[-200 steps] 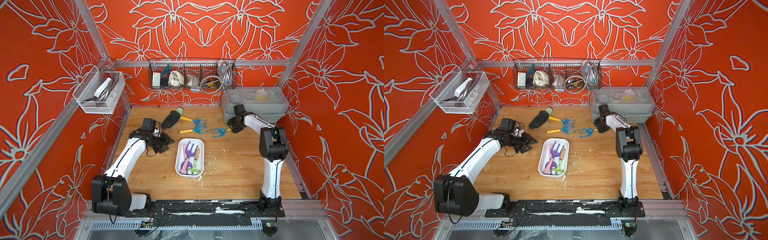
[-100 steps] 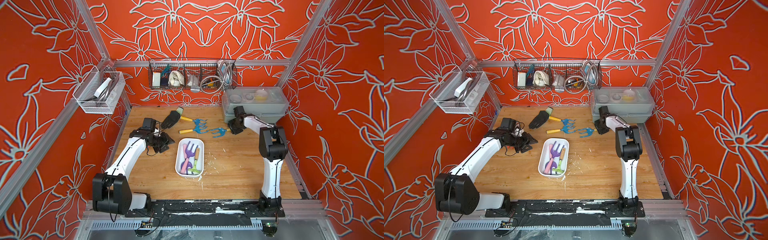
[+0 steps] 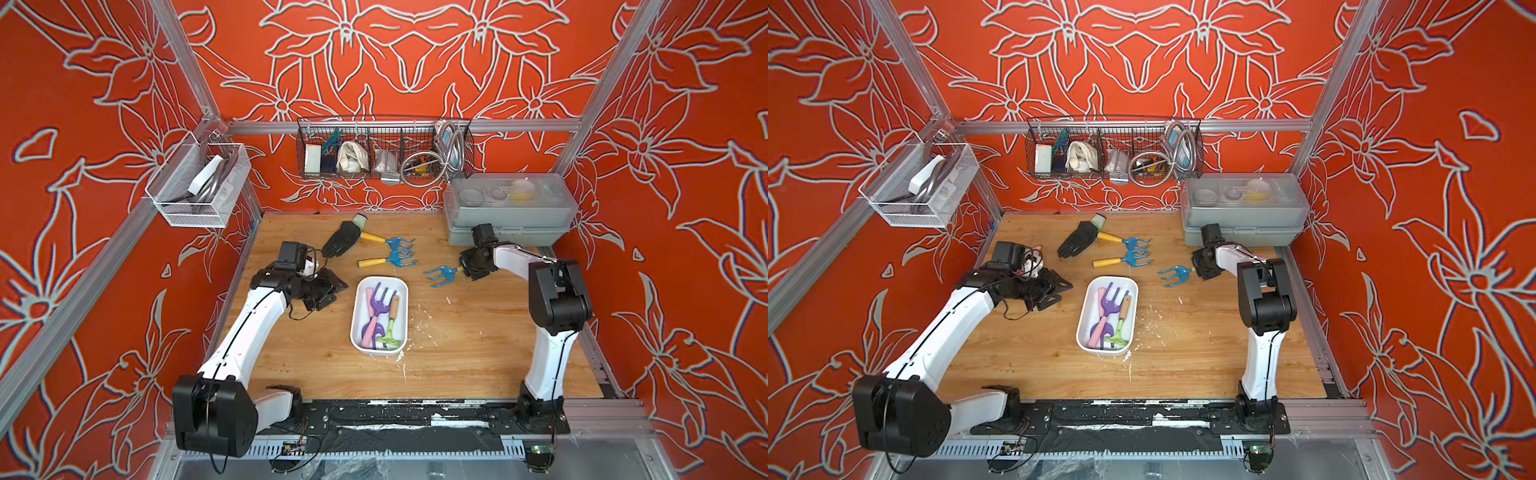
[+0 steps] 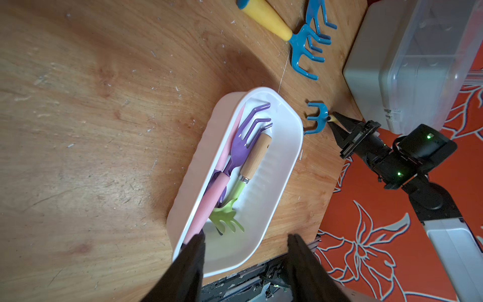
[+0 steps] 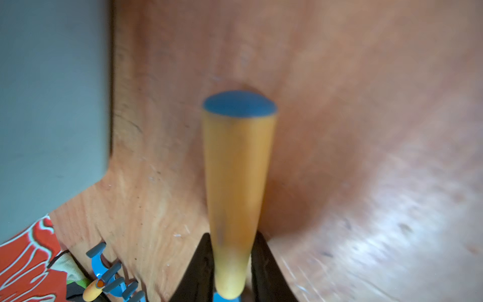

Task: Put the rake into the storage box
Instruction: Pick up the rake at the center of the board, then place the rake at the center of the board.

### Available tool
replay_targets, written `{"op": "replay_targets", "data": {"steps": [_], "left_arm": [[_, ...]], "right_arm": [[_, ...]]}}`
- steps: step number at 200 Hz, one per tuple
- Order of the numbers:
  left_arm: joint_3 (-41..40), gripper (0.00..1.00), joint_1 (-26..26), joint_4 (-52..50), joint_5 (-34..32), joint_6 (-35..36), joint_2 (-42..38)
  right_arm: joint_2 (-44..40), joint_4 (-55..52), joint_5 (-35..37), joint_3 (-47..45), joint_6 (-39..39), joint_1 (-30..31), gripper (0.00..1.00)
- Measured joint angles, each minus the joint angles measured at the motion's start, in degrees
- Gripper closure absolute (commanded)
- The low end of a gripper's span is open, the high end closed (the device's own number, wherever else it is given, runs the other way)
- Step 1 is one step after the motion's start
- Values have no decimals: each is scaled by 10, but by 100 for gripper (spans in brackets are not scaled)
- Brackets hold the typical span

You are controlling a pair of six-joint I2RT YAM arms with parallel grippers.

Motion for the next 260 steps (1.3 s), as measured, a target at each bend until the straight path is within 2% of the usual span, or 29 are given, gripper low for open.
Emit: {"op": "replay_targets", "data": {"steps": [41,64,107,152,183,221,230,252,260], "left_arm": [[-35,46,0,-23,1,-1,-75],[-52,45,0,-46,3,-3,-129],[-73,45,0,-96,13,-3,-226],[-104,45,0,-134,30,-12,-290],[-107,45,0,-157,39,-14,-310],[-107,45,0,-176,47,-13,-308],[-107,45,0,-176,50,-13,-303],[-107,45,0,-173,55,-12,-283],[-105,45,0,-173,55,-11,-275]], "right_arm": [[-69,16,-2,-93,-7,0,89],[-108,-4,-5,-127,-49,0,100],[-162,-71,-42,-114,-215,0,100],[-243,-160,-82,-119,-375,12,100],[-280,-187,-97,-166,-428,52,100],[-270,-199,-103,-212,-447,113,100],[-261,-198,-104,-212,-449,124,94],[-241,-198,-103,-212,-453,139,69],[-238,-199,-98,-211,-453,141,63]]}}
